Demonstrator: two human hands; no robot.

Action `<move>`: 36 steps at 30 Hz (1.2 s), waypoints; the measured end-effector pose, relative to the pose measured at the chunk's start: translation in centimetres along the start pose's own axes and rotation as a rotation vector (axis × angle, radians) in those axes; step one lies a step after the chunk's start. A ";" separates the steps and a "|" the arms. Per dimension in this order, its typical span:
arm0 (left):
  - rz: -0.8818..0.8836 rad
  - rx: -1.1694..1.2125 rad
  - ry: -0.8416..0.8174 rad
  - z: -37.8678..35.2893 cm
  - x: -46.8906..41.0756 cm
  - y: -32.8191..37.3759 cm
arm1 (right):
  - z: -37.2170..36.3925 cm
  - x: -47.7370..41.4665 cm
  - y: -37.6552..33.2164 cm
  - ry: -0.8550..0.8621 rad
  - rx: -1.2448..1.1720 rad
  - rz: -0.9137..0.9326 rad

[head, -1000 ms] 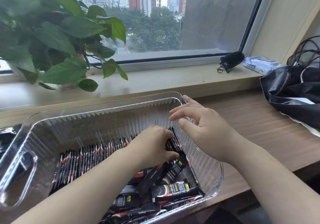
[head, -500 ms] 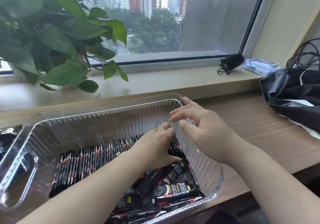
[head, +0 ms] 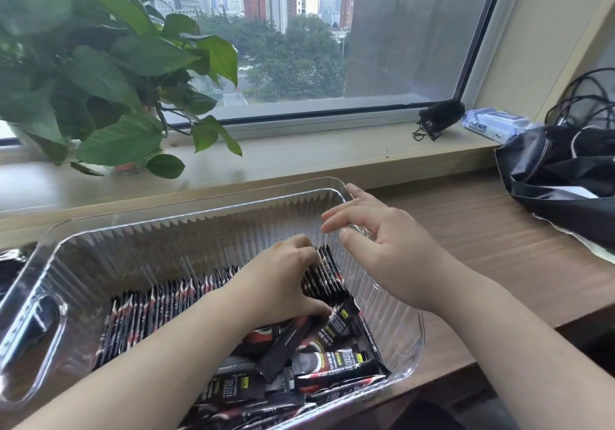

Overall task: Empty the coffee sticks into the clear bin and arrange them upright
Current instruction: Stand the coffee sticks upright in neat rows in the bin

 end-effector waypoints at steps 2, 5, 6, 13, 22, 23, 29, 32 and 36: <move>0.017 -0.017 -0.012 0.1 0.1 -0.2 | 0.0 0.0 -0.1 -0.001 -0.003 -0.002; 0.037 -0.019 -0.050 0.9 0.7 0.2 | 0.0 0.1 -0.1 -0.002 0.000 0.001; 0.057 -0.011 -0.025 1.8 1.0 0.2 | 0.0 0.1 -0.1 -0.003 0.005 0.001; 0.343 -0.029 0.299 10.6 8.5 -3.2 | 0.0 -0.1 -0.1 -0.002 -0.030 0.003; 0.327 -0.014 0.329 9.5 18.8 -4.3 | 0.6 0.8 -2.9 0.074 0.303 0.199; 0.329 -0.011 0.350 9.8 19.6 -4.1 | 0.6 1.0 -3.4 0.090 0.330 0.228; 0.220 -0.172 0.535 14.4 22.5 -1.8 | -0.9 2.8 -7.9 0.151 0.559 0.512; 0.203 -0.334 0.515 15.7 22.5 -3.2 | -3.5 3.6 -9.6 0.052 0.492 0.543; 0.295 -0.299 0.418 13.5 23.5 -5.6 | -9.6 4.3 -10.5 -0.210 0.329 0.520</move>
Point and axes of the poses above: each hand's wrist, its own x-axis away from the middle knuckle, its own z-axis out of the back of the hand, y = z × x, the point moved 9 cm from there along -x, towards the middle knuckle, and after that the axes turned 4 degrees about -x, right-handed, at the moved point
